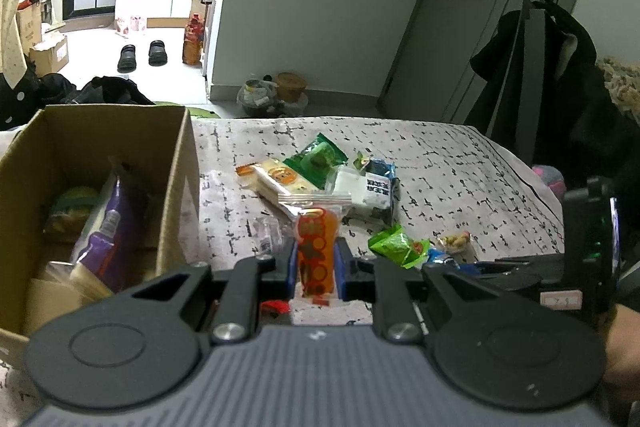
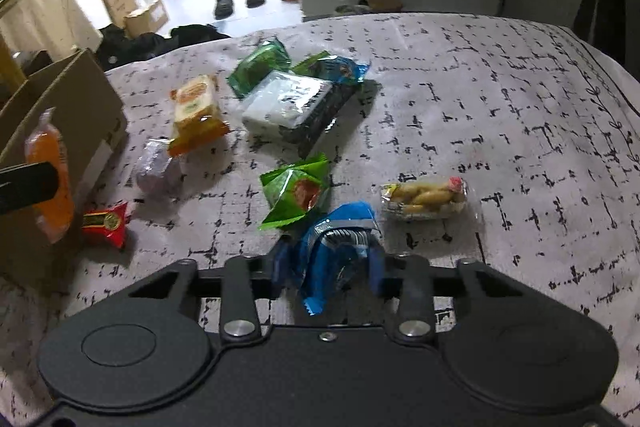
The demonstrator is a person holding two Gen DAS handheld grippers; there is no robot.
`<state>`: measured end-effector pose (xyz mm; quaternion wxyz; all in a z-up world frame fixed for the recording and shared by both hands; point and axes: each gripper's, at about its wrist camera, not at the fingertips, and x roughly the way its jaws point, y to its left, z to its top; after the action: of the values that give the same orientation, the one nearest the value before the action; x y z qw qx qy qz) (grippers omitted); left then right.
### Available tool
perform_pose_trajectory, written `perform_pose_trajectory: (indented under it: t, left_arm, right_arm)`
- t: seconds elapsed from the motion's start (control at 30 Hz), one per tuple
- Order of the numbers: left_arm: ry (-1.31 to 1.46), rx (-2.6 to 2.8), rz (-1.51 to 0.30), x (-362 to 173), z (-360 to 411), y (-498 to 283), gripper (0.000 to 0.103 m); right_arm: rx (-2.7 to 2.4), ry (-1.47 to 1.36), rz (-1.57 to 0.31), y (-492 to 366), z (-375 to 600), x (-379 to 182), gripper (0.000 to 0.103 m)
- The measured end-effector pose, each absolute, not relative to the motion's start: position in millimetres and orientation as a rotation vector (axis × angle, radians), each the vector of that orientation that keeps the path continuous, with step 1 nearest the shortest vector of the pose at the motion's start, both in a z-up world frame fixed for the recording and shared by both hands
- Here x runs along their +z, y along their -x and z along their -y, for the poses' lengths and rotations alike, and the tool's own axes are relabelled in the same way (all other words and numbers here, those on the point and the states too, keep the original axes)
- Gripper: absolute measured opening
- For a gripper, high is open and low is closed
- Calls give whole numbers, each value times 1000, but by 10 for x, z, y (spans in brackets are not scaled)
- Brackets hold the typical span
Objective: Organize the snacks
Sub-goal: 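Carry the orange packet with the left gripper over the cardboard box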
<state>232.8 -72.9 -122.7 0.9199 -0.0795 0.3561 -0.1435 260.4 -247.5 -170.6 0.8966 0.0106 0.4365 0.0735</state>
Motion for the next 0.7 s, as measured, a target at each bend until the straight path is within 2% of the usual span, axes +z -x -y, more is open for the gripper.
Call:
perform_pose_trajectory:
  t: [0.7]
  left_arm:
    - [167,-206,-628,-782,340,-2227,18]
  right_arm:
    - [272,-193,-797,-2350,2225,-1025,32]
